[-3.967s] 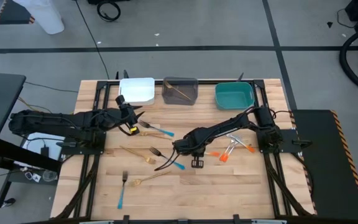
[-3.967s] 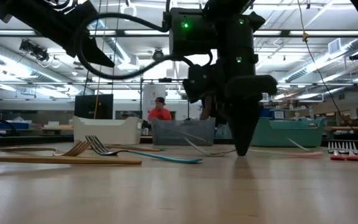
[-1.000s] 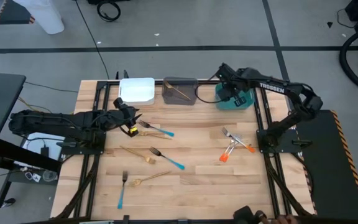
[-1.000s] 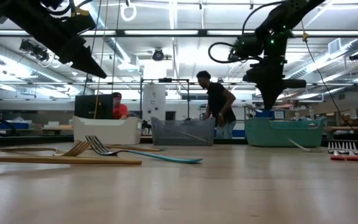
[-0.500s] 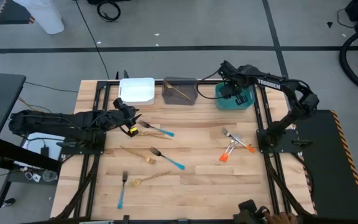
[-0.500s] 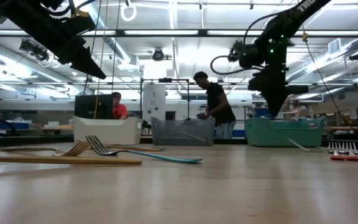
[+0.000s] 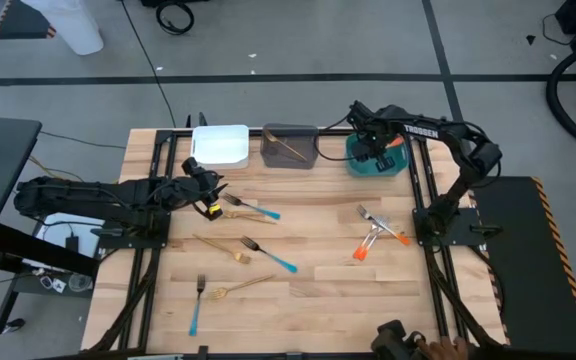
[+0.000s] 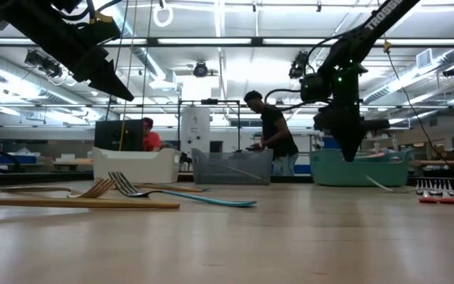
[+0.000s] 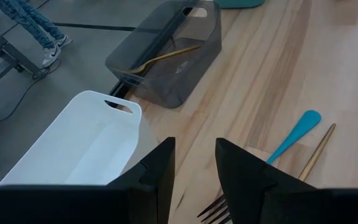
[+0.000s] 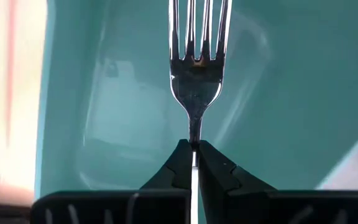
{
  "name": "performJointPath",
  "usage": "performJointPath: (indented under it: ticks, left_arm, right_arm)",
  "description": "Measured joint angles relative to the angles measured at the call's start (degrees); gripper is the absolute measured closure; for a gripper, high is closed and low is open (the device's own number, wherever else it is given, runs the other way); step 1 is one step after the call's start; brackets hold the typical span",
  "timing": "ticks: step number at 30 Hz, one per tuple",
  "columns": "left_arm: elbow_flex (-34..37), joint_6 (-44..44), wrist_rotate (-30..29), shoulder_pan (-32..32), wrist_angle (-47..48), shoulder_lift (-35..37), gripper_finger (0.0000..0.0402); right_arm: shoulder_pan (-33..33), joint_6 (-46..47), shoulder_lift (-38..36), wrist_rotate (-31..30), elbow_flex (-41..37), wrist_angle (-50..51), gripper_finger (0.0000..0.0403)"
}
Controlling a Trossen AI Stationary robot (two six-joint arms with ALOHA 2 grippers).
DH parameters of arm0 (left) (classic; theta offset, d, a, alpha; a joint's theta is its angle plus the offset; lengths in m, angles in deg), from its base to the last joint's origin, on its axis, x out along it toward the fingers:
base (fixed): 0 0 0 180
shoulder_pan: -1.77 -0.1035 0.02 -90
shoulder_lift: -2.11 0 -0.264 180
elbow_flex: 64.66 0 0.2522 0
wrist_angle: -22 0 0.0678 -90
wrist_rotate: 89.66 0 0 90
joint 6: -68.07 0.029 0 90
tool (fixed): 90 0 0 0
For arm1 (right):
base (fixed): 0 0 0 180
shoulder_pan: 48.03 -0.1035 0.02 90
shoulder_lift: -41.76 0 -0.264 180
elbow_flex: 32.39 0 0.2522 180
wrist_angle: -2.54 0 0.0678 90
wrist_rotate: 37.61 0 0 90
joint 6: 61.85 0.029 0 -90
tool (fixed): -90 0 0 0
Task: Sort silverware by color (type)
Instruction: Put the bottom orange fork into the green bin, then put the top orange fork into the green bin
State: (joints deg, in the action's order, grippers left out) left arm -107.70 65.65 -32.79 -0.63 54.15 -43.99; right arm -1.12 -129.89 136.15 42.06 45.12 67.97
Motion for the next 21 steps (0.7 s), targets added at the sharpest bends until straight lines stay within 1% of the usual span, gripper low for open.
performJointPath:
  ticks: [3,7,14,19,21]
  left_arm:
    - [0.00,-0.24,0.00,0.00,0.00,0.00,0.0278]
    - [0.00,-1.07,0.00,0.00,0.00,0.00,0.0278]
    - [0.00,-1.20,0.00,0.00,-0.03,0.00,0.0278]
    - [0.00,-1.46,0.00,0.00,-0.03,0.00,0.0278]
    - [0.00,-1.46,0.00,0.00,-0.04,0.00,0.0278]
  right_arm:
    - [0.12,0.57,0.70,0.94,0.00,-0.34,0.0383]
    - [0.12,0.60,1.51,0.28,0.00,-0.73,0.0363]
    - [-0.02,3.44,2.05,-0.89,0.00,-2.94,0.0311]
    - [-0.86,3.98,1.94,-4.68,0.00,-3.16,0.0270]
    - [-1.69,3.93,1.20,-5.04,0.00,-3.11,0.0259]
